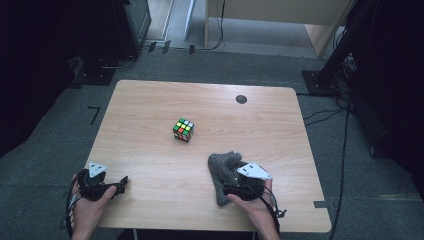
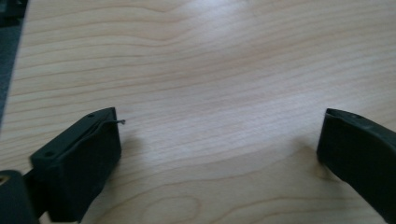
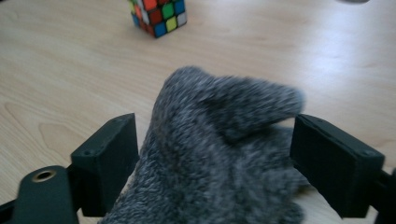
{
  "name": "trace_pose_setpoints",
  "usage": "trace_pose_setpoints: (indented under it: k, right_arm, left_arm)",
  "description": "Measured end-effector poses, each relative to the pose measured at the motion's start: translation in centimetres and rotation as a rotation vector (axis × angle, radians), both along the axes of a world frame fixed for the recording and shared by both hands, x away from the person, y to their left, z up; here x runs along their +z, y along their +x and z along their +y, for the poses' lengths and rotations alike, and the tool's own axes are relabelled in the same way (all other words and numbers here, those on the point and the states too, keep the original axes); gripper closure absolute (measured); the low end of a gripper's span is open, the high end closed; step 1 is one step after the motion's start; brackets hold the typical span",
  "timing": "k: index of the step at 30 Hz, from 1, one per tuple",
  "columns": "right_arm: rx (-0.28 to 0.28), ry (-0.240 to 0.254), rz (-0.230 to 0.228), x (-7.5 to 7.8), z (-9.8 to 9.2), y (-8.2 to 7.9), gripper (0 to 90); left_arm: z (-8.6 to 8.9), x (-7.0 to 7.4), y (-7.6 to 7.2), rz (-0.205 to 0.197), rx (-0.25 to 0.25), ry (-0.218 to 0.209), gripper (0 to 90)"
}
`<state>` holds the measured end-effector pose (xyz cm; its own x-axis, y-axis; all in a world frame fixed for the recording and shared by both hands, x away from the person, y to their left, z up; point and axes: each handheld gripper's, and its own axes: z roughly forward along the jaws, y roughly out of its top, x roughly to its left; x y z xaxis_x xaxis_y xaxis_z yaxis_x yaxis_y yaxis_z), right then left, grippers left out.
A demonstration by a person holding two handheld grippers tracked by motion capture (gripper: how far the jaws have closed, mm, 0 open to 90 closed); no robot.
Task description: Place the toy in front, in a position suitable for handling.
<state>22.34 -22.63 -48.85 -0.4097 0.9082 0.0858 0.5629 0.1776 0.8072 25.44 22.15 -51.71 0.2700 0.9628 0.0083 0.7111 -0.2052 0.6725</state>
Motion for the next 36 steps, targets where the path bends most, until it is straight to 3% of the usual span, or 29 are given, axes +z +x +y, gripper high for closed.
trace_pose_setpoints:
  k: [1,2,4,9,13,17,26,30,36]
  right_arm:
    - [0.0,0.0,0.0,0.0,0.0,0.0,20.1]
    - [0.005,-0.018,0.022,-0.9,0.4,0.2,27.0]
    - [0.008,-0.026,0.034,-1.3,0.6,0.3,31.0]
    - [0.016,-0.069,0.072,-2.7,1.0,0.6,41.1]
    - [0.037,-0.067,0.051,-3.2,0.7,0.6,40.6]
    - [0.019,-0.092,0.025,-3.4,1.1,0.2,40.0]
    - [0.018,-0.066,0.041,-3.4,0.9,0.3,39.4]
    - [0.002,-0.091,0.031,-3.4,1.1,0.3,33.8]
    - [-0.002,-0.089,0.043,-3.4,1.1,0.5,29.1]
  left_arm:
    - [-0.2,0.0,0.1,0.001,-0.001,-0.009,0.0]
    - [-0.3,0.1,0.1,-0.002,-0.004,-0.026,0.0]
    - [-0.7,0.4,0.3,-0.016,-0.02,-0.058,0.0]
    - [-2.2,1.5,0.6,-0.056,-0.048,-0.098,0.0]
    - [-3.2,2.0,1.3,-0.066,-0.079,-0.12,0.0]
    - [-4.3,2.7,2.2,-0.082,-0.098,-0.138,0.0]
    - [-6.4,3.1,4.4,-0.098,-0.135,-0.149,0.0]
    - [-7.3,3.1,5.0,-0.091,-0.151,-0.165,0.0]
    - [-8.5,3.1,6.0,-0.095,-0.171,-0.161,0.0]
